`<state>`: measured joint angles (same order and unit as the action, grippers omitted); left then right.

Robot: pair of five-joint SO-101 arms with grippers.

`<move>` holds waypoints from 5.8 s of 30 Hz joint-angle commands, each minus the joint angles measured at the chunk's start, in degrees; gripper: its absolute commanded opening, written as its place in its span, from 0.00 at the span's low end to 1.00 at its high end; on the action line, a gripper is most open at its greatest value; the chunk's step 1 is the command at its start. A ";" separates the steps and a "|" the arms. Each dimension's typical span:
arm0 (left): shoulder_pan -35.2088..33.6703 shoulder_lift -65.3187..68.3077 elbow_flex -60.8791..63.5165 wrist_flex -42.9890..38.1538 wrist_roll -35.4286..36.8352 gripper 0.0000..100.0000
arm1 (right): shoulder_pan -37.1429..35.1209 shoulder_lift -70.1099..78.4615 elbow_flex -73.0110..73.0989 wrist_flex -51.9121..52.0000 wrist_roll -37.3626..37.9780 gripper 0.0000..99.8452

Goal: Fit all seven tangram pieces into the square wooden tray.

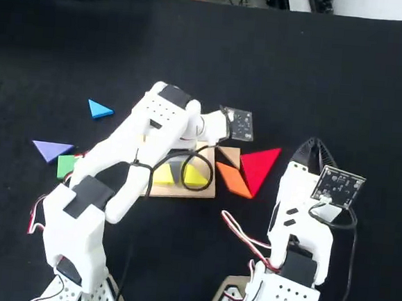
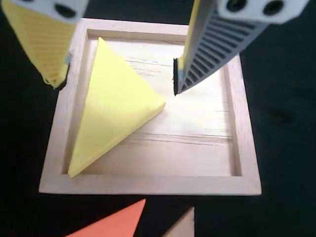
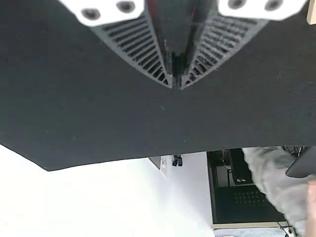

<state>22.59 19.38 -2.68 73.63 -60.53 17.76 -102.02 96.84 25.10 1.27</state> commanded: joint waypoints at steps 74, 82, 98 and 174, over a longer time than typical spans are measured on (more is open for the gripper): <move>-15.43 -31.47 33.89 -29.27 22.95 0.34 | -1.05 0.48 0.04 -1.32 -0.18 0.01; -17.45 -62.42 36.97 -11.87 39.47 0.34 | -1.14 0.48 0.04 -1.23 -0.18 0.01; -33.01 -120.26 85.05 -17.76 59.34 0.34 | -8.88 0.48 0.04 2.29 4.75 0.04; -29.23 -123.34 100.09 -26.11 58.73 0.34 | -20.66 132.79 -103.25 61.10 -11.52 0.22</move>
<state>-7.21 -103.69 96.22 48.57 -1.54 -3.78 29.85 -6.11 86.90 -9.98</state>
